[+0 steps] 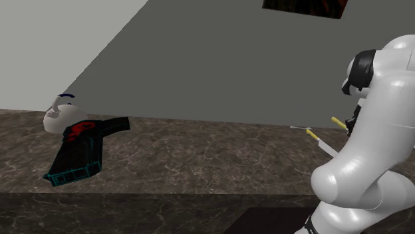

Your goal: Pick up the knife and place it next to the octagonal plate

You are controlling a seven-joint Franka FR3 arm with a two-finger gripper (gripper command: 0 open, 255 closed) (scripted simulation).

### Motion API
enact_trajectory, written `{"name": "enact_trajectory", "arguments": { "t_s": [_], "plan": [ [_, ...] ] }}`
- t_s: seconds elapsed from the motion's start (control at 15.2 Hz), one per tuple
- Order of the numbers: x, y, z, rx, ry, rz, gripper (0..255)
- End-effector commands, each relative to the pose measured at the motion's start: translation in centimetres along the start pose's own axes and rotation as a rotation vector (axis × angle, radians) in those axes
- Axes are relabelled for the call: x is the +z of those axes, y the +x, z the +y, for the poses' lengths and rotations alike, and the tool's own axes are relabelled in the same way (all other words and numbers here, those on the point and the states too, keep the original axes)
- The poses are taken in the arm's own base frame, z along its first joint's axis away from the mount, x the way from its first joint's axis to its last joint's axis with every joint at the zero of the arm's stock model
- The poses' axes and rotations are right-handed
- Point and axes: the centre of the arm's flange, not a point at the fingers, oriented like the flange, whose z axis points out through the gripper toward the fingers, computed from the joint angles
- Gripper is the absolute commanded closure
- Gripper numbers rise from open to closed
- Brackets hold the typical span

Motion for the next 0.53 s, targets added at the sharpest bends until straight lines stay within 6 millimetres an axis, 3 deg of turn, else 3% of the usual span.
{"name": "enact_trajectory", "arguments": {
  "t_s": [0.0,0.33,0.46],
  "plan": [
    [0.1,-0.9,2.6,-0.002,0.001,0.000,255],
    [0.1,-3.0,9.3,-0.002,0.001,0.000,255],
    [1.1,-3.0,9.3,-0.002,0.001,0.000,255]
  ]
}}
